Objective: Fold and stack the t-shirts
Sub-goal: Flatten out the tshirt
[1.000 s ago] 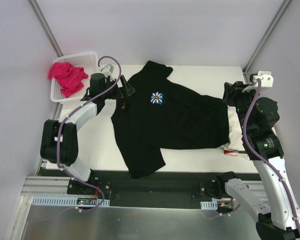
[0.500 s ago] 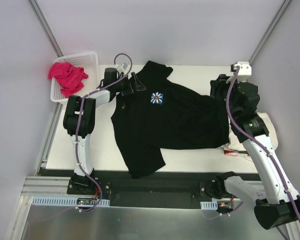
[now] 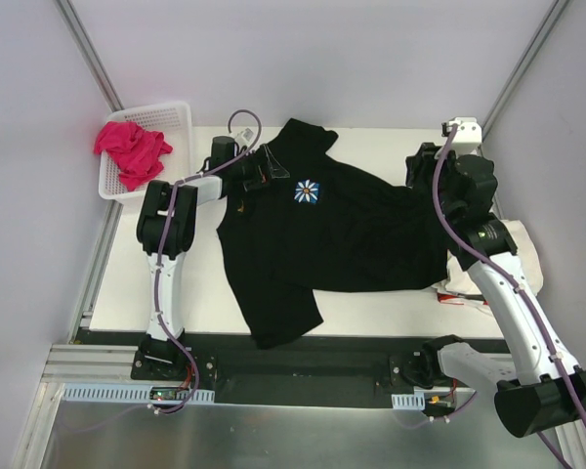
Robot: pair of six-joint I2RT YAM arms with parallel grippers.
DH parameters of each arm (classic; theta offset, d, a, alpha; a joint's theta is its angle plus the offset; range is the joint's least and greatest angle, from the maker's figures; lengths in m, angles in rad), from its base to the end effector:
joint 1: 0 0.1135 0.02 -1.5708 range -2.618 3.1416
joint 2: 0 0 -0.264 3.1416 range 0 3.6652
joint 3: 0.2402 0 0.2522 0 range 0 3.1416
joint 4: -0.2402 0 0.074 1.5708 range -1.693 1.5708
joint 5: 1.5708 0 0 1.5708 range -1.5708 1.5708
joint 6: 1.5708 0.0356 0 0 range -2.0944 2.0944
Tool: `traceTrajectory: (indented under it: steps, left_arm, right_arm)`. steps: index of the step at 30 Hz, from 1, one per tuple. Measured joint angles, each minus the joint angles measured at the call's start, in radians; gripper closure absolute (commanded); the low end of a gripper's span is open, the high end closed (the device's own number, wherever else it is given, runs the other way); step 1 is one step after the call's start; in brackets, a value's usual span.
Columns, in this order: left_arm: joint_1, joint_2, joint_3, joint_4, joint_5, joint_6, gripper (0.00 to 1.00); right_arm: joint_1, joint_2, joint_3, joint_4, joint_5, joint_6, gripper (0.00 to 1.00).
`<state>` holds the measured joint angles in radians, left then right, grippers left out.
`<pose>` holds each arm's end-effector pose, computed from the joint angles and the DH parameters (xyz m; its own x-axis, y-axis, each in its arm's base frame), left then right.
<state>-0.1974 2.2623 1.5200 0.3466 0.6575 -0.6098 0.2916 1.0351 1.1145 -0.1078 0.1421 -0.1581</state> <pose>0.4897 -0.1201 0.1561 -0.7154 -0.3192 -0.6215 0.3641 0.5889 -0.7216 0.2254 0.0624 0.4167 -0.0034 -0.1637 -0.9865 -0.1514 0.9752 -0.1613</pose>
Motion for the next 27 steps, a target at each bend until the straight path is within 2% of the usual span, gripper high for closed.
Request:
traceTrajectory:
  steps: [9,17,27]
  left_arm:
    - [0.003,0.035,0.006,0.097,-0.019,-0.111,0.01]
    - [0.029,0.054,0.020,0.121,-0.042,-0.187,0.01]
    - [0.087,0.040,0.004,0.130,-0.178,-0.233,0.01]
  right_arm:
    - [-0.014,-0.057,0.002,-0.001,0.037,-0.016,0.53]
    - [-0.020,-0.125,0.012,0.014,0.100,-0.037,0.51]
    - [-0.023,-0.138,0.036,0.026,0.143,-0.054,0.49]
